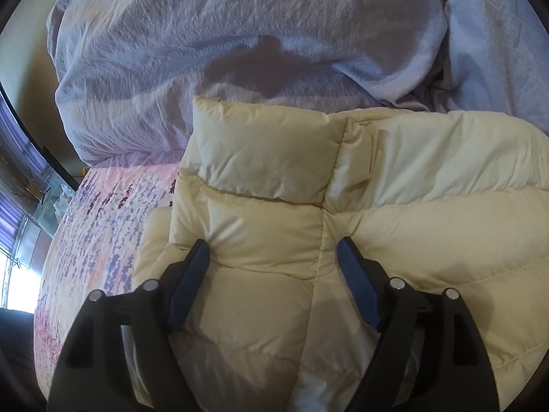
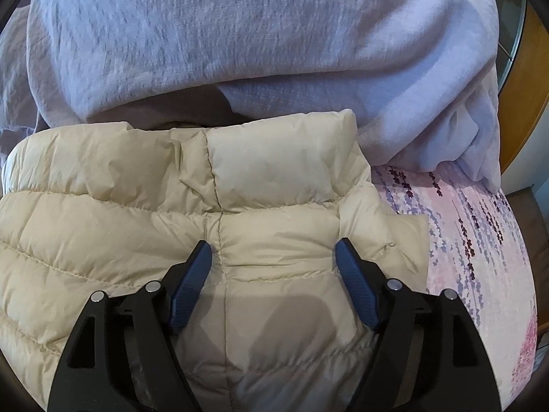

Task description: Fold large clothes

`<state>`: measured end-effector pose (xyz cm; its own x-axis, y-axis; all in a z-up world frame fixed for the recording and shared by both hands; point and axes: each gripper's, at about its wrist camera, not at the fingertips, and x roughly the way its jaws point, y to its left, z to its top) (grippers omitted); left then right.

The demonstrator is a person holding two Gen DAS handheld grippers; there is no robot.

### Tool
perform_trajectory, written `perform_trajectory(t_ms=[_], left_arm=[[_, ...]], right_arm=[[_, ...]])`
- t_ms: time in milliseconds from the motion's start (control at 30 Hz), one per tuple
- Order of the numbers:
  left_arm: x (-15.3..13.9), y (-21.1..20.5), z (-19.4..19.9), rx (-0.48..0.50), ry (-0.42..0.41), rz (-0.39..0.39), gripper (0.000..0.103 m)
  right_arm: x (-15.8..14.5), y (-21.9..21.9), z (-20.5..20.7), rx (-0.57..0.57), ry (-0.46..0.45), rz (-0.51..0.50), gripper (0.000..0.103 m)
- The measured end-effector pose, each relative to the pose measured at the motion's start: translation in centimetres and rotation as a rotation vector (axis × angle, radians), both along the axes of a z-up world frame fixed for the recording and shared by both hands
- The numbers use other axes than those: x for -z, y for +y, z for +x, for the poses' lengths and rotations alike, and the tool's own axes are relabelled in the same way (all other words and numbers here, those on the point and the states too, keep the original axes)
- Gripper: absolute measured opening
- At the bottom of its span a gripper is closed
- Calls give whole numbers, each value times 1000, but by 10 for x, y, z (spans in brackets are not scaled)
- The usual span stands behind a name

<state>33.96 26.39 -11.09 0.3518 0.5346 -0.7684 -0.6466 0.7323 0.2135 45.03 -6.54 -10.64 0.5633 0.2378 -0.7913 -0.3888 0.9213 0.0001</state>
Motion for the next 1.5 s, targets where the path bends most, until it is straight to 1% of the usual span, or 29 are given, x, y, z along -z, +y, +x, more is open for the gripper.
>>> perform_trajectory(t_ms=[167,367,500,533,733,767,1133,1333,1500], left_arm=[[2,3,1,-9,-3,10,81],[6,9,3,-19,-12,19,85],[10,12,4,-28,-24,29,87],[10,11,4,-29,-26,31,87],[12,9,5,-41,-41,54,88],[13,10,4,-43,-42,56,89],[12,9,5,-46,-43,47,90],[12,9,6,-45,-42,46,90],[14,12,6,-46,-46,26,91]], right_arm=[[12,-4,6,14,-2,7,82],[20,1,18,22,-11,17,85],[26,2,18,30,-28,16,86],[23,4,17,31,-29,15,86],[33,9,14,34,-32,17,87],[31,7,14,34,-32,16,87],[32,10,16,35,-26,19,88],[36,8,25,39,-18,23,89],[39,11,32,42,-12,21,89]])
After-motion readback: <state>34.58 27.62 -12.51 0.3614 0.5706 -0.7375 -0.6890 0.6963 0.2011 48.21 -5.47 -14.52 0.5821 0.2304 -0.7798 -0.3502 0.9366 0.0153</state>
